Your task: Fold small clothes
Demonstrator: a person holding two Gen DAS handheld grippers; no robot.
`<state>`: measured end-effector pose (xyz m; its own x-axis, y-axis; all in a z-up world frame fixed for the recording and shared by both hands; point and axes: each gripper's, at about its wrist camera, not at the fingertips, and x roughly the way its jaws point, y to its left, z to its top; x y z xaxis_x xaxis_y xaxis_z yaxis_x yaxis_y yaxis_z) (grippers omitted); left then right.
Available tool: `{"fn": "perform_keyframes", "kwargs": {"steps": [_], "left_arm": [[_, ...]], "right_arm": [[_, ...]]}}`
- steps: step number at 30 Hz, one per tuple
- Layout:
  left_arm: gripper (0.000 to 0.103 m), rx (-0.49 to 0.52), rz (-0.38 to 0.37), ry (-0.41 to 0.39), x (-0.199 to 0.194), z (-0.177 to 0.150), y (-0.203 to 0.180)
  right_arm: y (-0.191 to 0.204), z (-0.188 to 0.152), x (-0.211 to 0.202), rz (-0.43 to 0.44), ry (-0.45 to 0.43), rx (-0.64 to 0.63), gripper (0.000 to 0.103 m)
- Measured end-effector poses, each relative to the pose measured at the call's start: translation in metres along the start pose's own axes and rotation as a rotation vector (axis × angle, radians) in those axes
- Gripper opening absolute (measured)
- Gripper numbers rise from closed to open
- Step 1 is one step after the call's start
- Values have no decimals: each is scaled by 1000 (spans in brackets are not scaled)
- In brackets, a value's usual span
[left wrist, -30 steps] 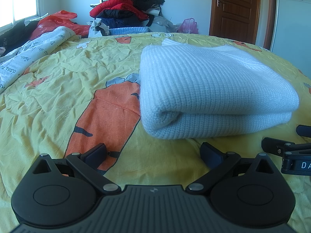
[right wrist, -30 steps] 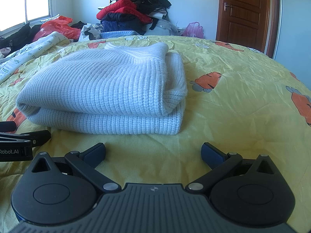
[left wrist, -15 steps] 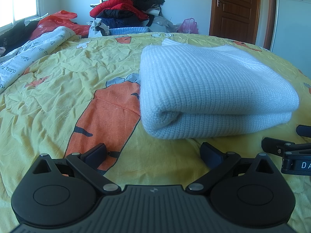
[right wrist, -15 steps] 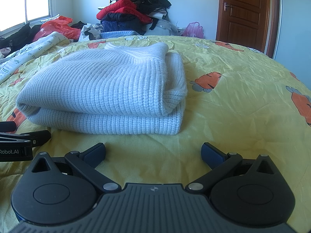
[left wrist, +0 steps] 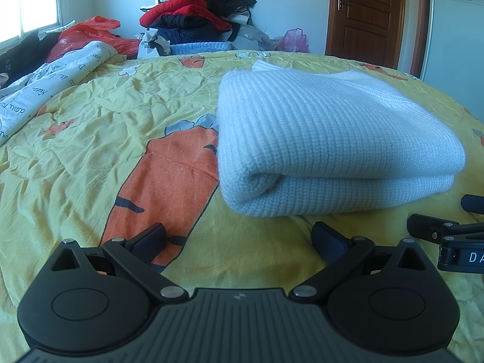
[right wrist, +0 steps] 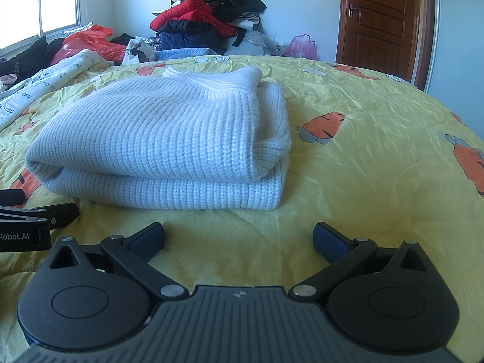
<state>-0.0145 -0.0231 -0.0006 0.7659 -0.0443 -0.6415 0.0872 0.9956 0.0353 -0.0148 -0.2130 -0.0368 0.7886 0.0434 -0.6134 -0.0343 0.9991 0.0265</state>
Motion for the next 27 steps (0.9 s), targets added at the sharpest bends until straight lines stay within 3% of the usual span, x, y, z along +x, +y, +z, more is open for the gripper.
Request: {"fn": "perform_keyframes", "kwargs": {"steps": [27], "left_arm": [[103,9,-6,9,-3,1,1]], "right_arm": [[4,2,-6,-21,9,-4,102]]}}
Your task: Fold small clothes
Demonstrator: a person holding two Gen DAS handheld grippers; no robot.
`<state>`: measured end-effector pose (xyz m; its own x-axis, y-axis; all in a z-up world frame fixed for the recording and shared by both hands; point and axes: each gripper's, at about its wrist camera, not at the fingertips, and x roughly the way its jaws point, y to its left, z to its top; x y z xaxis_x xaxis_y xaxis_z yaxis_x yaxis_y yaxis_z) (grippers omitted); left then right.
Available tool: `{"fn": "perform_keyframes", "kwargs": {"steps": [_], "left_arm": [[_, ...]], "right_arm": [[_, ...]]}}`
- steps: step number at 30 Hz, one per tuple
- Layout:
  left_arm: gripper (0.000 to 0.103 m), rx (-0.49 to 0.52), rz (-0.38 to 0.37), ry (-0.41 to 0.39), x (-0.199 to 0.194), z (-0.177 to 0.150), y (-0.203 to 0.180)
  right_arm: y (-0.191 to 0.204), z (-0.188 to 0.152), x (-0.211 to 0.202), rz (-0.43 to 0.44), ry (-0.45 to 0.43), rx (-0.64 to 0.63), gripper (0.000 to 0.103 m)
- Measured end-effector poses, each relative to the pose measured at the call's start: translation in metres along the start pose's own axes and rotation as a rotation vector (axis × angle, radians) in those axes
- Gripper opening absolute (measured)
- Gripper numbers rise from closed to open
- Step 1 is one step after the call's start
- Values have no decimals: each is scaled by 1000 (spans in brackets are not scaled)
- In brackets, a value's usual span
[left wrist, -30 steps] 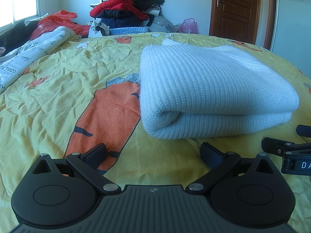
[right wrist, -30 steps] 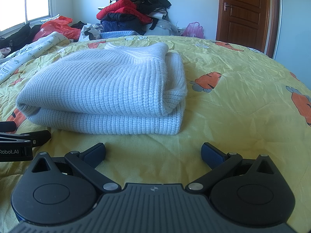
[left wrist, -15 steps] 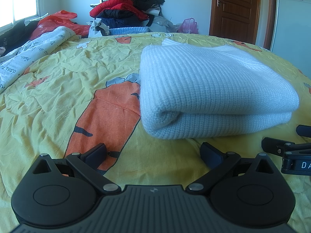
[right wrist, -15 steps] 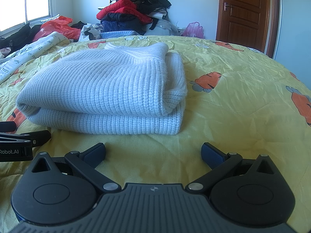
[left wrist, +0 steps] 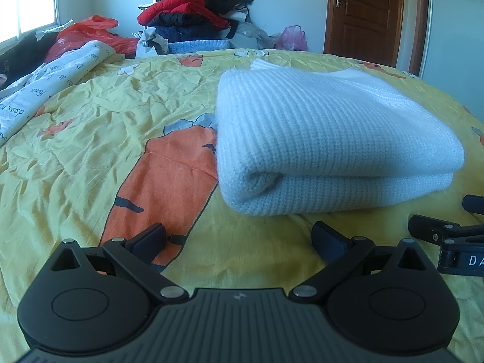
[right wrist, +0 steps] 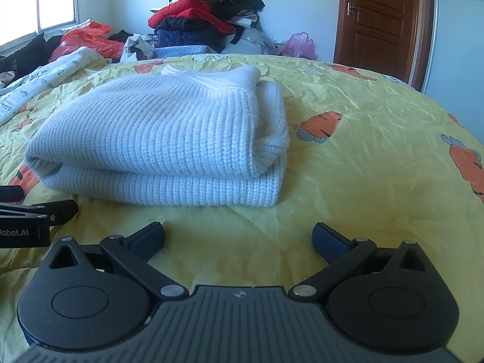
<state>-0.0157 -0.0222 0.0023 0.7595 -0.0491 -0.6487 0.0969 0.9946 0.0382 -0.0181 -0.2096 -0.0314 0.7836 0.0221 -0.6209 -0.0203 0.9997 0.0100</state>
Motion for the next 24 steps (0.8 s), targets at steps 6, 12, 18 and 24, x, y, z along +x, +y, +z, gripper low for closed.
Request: {"fn": "perform_keyframes", "kwargs": {"steps": [6,12,18,24], "left_arm": [[103,-22,-63,73,-16,4,7],[103,-107,-136,-54,-72,-12,19],[103,-95,-81,-129,-93,-6,38],[103,-34,142,-94,-34,35,94]], "right_arm": [[4,-2,-29,18,36,7,103],[-3,1,-73,64,-32,0,103],[-36,14,-88,72,-102,20,103],[-109,42,-37,-108,-75,77,103]]}}
